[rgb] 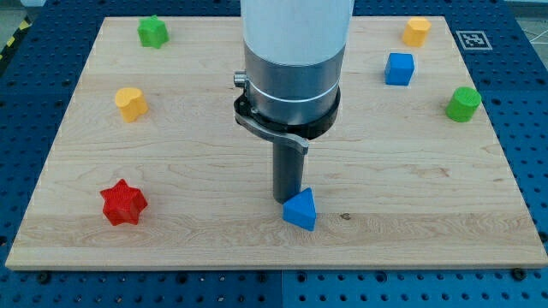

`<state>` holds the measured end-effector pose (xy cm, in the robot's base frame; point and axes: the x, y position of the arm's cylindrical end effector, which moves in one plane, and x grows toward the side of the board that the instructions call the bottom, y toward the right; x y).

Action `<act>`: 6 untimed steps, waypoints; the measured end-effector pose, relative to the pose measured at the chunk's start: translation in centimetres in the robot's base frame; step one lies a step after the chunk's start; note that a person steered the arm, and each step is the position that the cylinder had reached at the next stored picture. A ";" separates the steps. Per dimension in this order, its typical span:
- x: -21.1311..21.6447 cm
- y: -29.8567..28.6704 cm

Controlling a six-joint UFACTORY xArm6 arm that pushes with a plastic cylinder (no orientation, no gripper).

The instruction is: Nudge blue cube a bit down

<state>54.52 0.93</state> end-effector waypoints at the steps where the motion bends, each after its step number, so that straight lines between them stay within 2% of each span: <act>1: -3.0 0.0; 3: -13.4 2.1; 5: -19.7 8.1; 6: -25.1 9.4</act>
